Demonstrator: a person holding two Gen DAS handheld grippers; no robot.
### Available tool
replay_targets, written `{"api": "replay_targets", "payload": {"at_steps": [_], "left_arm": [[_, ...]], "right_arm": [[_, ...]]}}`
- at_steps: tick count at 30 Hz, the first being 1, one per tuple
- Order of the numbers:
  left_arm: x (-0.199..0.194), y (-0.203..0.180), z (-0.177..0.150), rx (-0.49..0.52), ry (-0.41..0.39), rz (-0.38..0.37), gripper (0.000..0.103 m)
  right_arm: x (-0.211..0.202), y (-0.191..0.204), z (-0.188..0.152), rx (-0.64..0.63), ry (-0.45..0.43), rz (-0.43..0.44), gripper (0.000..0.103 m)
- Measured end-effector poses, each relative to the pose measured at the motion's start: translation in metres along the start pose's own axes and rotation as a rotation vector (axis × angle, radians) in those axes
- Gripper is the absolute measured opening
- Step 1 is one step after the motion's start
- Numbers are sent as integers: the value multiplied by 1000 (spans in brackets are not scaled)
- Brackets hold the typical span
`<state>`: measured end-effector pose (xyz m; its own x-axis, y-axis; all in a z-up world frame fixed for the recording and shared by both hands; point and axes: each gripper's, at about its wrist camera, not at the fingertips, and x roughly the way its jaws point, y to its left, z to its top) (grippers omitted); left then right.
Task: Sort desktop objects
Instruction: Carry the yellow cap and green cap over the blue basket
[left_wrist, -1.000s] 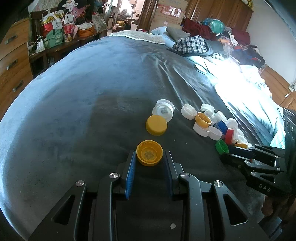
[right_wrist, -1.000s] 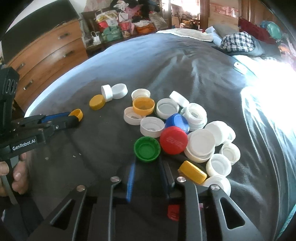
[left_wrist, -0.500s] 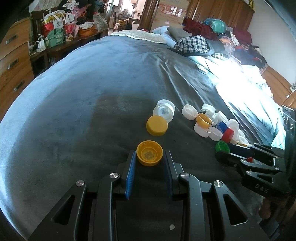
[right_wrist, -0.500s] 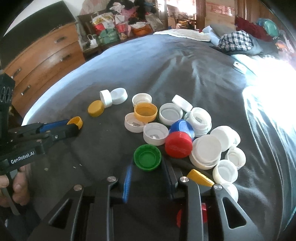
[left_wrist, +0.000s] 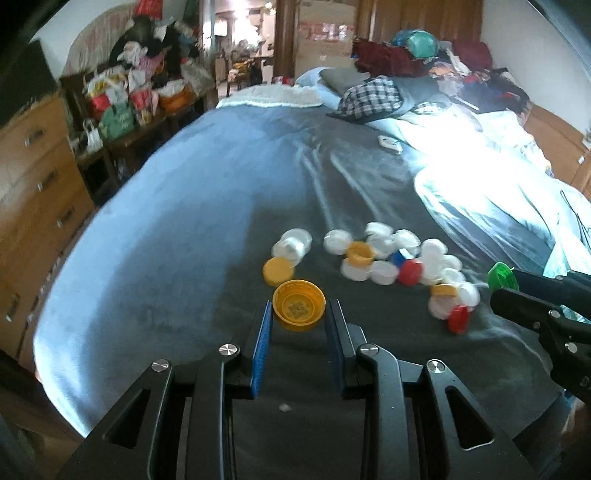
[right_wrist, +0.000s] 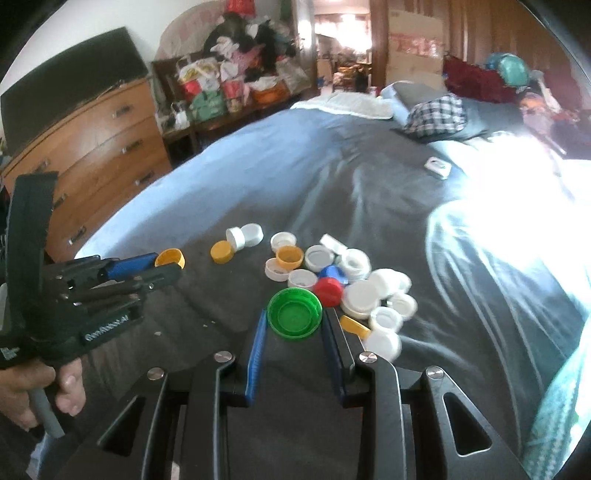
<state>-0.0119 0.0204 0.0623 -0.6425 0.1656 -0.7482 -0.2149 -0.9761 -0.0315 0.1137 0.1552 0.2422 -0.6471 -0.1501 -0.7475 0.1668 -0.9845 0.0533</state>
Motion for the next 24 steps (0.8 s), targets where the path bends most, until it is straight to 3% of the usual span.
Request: {"api": "replay_targets", "payload": {"at_steps": [11, 24], "left_arm": [[-35, -64, 9, 121, -62, 9, 24], [-47, -114, 19, 204, -70, -12, 24]], "right_arm": [[-70, -27, -21, 59, -65, -62, 32], [-109, -69, -44, 143, -103, -110, 32]]}}
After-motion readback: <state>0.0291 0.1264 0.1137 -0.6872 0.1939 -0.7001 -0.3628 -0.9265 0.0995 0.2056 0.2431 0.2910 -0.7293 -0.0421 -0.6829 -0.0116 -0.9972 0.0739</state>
